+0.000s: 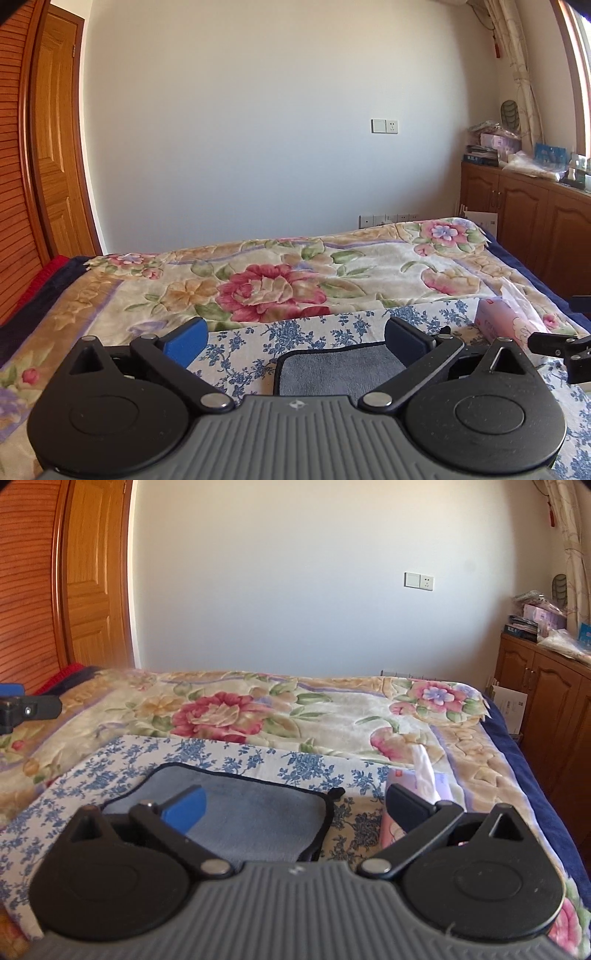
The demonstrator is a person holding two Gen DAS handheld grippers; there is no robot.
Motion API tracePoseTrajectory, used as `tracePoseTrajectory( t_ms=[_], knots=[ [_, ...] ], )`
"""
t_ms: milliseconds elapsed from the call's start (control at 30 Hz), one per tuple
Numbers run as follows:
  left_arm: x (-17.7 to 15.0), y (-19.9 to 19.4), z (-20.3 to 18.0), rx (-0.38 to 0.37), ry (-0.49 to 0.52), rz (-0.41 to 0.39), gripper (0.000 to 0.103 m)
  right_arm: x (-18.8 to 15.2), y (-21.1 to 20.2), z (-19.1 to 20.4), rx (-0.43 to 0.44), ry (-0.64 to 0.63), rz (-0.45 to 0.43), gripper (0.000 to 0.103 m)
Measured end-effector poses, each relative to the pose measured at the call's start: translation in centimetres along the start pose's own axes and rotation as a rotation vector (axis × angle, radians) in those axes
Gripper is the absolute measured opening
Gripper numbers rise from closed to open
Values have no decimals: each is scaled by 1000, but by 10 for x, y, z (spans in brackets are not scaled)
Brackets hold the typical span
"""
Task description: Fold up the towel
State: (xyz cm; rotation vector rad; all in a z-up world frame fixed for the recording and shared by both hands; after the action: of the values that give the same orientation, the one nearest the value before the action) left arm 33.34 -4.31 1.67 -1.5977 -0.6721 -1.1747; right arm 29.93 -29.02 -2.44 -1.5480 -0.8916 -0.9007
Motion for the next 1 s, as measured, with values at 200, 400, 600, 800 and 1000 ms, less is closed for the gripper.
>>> tracePoseTrajectory(
  t_ms=[200,400,600,800,1000],
  knots=[
    [0,-34,-7,41,-8,-8,103,3,-35,-11,4,27,-17,103],
    [1,-67,-20,38,-22,-19,103,5,-69,-20,6,12,-32,103],
    [1,-95,-28,46,-16,-14,103,10,-100,-27,6,18,-57,103],
    [-3,-123,-32,36,-23,-10,103,16,-126,-28,3,22,-84,103],
    [-4,-151,-36,99,12,-20,103,18,-149,-28,0,35,-114,103]
  ],
)
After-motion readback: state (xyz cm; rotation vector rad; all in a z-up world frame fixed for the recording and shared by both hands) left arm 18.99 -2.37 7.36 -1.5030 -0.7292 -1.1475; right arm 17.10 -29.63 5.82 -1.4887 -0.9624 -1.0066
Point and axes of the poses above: each gripper's, at about its wrist camera, not at the fingertips, and y roughly the way its jaws point, z to its left, x to its top, the point moved 8 cm from there along y, roughly the way its jaws point, and after that the axes turned 15 degrees about -x, right-handed, at the moved point
